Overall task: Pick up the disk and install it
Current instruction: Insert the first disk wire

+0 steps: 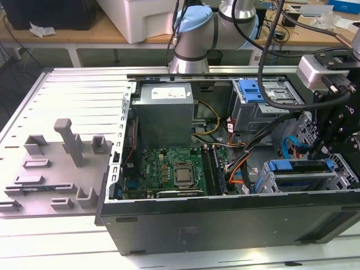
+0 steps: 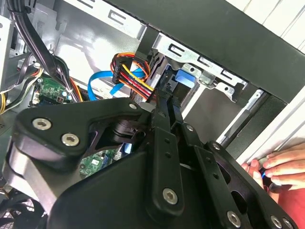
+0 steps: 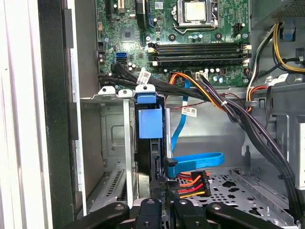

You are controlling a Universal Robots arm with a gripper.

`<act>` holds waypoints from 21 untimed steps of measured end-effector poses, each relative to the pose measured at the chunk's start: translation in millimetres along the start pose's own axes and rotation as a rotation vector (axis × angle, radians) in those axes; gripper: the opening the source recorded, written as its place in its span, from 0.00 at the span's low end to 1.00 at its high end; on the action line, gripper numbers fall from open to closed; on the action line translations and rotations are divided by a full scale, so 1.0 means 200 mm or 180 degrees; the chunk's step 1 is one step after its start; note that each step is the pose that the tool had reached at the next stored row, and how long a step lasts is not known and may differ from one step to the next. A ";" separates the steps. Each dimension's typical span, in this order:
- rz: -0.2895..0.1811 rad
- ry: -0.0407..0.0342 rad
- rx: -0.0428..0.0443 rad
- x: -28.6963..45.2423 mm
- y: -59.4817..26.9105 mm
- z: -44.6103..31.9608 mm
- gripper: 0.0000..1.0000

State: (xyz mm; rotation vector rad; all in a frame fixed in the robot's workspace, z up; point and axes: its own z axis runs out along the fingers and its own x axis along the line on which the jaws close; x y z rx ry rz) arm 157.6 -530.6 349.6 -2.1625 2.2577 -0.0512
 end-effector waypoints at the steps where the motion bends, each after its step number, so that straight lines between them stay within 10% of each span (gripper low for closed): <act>1: 0.0000 0.0000 0.0000 0.000 0.000 0.000 0.17; 21: -0.0124 -0.0004 0.0002 0.001 0.002 0.006 0.17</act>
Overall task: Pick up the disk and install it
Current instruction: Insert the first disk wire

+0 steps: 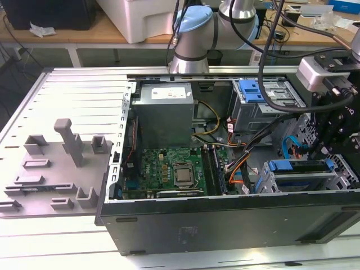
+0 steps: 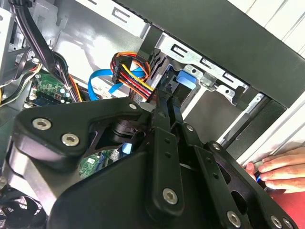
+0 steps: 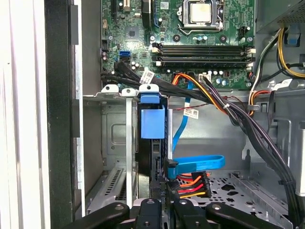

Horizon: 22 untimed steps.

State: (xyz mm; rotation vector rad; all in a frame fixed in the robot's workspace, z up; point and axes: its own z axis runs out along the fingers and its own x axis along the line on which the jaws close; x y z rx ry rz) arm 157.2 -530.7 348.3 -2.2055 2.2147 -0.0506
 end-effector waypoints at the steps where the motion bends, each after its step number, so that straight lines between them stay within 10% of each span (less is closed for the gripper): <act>1: 0.0000 0.0000 0.0000 0.001 0.000 0.000 0.17; 22: 0.0000 0.0001 0.0000 0.014 0.002 0.026 0.17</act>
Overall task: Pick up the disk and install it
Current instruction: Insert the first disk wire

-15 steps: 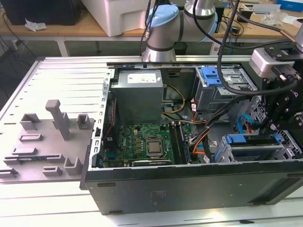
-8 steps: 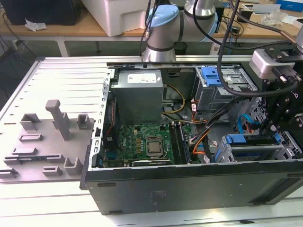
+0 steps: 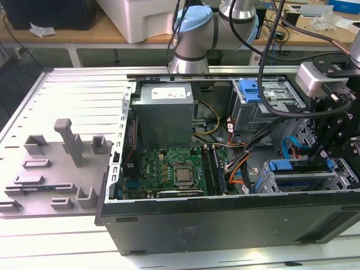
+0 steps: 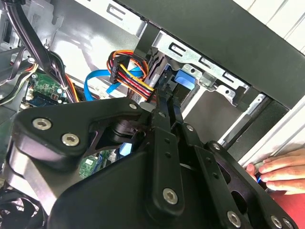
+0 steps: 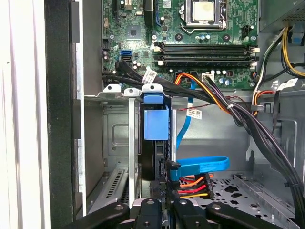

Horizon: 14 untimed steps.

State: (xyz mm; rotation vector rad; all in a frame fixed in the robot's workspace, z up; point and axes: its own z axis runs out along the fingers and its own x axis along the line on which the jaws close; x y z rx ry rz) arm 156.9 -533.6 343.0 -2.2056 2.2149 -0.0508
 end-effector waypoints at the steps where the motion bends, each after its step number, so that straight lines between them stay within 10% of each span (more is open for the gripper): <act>1: 0.0000 0.0000 0.0000 0.000 0.000 0.001 0.17; 14: 0.0000 -0.0001 0.0000 0.000 0.000 0.006 0.17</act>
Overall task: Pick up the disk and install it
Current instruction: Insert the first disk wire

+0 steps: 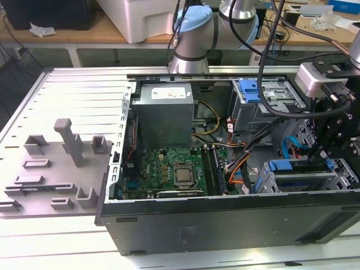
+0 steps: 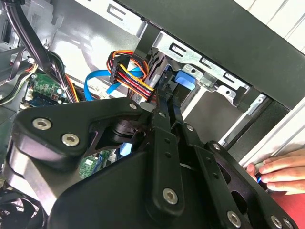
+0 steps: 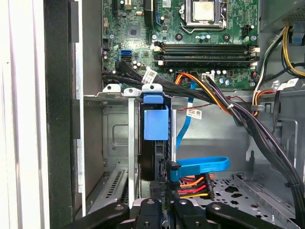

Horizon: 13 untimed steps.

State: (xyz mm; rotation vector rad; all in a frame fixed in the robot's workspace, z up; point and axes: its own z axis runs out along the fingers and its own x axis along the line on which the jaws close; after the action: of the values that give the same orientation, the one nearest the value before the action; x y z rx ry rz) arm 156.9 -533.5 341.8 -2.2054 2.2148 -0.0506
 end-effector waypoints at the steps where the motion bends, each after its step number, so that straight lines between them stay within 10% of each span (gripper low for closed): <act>1: 0.0000 -0.0001 0.0000 0.000 0.000 0.000 0.17; 13: 0.0000 -0.0001 0.0000 -0.002 0.000 -0.010 0.17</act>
State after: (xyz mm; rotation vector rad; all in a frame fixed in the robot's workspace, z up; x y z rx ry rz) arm 156.9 -533.1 343.8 -2.2053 2.2147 -0.0504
